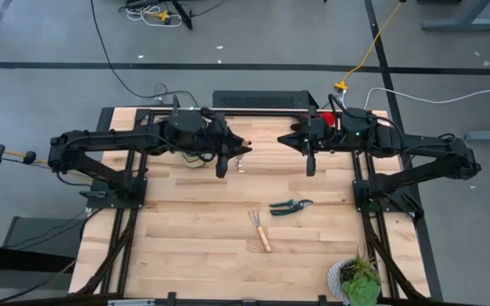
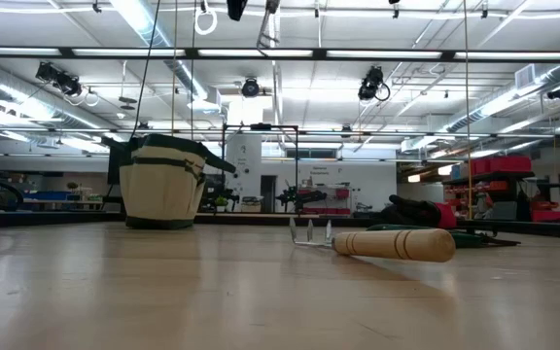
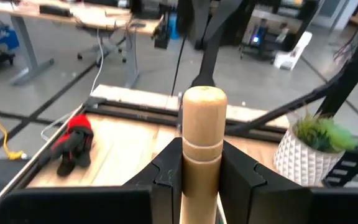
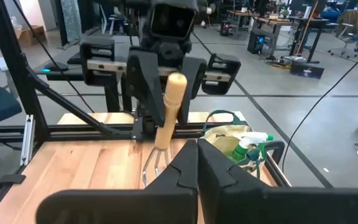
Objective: Pick & Place Garden tools in Gardening bag
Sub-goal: Put the brown hand rake into the gardening bag
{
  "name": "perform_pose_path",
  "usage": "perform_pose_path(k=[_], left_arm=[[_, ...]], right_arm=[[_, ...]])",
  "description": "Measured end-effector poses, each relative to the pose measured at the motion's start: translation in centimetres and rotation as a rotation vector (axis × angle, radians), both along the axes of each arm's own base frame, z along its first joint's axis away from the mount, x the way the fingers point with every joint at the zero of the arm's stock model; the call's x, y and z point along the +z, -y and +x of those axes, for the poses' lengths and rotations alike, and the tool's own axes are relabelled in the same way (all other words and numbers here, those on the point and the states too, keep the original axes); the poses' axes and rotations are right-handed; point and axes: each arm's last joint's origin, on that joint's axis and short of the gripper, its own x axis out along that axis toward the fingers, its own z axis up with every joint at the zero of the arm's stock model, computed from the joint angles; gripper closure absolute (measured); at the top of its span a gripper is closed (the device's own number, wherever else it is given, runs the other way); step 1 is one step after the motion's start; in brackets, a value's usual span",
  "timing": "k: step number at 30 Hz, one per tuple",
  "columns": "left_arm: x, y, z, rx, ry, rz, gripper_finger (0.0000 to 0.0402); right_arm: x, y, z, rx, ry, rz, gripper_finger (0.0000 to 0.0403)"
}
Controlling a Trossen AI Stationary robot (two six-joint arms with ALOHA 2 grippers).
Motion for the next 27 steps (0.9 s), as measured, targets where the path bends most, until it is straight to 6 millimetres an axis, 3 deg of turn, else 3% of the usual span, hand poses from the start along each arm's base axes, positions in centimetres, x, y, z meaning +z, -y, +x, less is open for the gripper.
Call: perform_pose_path(k=[9, 27], left_arm=[[-0.6, 0.1, -0.8, -0.011, -0.103, -0.009, 0.0324], [1.3, 0.6, -7.4, 0.051, -0.227, 0.026, 0.0323]], right_arm=[[0.0, 0.0, 0.0, -0.001, 0.0, 0.001, 0.0401], [0.0, 0.0, 0.0, -0.003, 0.003, 0.016, 0.0401]])
